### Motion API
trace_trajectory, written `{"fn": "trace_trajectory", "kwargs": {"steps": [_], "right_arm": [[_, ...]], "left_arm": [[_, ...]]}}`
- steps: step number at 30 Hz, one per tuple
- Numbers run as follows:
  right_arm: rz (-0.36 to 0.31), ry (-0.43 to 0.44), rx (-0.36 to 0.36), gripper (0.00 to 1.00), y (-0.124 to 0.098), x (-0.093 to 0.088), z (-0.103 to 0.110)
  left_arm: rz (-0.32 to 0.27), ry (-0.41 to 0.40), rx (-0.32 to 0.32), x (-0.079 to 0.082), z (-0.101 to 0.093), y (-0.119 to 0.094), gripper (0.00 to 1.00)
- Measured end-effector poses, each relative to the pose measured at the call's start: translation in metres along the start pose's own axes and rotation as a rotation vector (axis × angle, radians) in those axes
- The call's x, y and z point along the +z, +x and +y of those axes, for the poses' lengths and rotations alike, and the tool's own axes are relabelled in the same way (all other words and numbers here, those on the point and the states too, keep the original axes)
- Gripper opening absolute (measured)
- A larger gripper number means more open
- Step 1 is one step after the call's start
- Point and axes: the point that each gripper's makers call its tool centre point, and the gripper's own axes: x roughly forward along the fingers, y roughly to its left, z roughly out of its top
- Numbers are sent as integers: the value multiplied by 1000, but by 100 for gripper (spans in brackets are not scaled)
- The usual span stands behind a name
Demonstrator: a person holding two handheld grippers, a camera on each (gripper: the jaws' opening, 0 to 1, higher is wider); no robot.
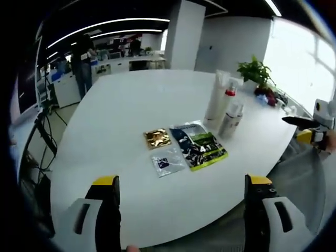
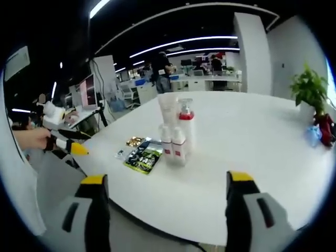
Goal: Arrange the skincare products in the storage area until every visible bottle or jar stands upright without overlapping.
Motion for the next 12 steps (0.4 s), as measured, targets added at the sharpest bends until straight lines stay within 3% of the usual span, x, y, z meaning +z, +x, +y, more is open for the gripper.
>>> {"fn": "trace_trajectory", "kwargs": {"steps": [12], "right_arm": [[7,6,2,92,2,-3,0]], "left_arm": [[11,-1,-6,-2,-1,1,97]]}}
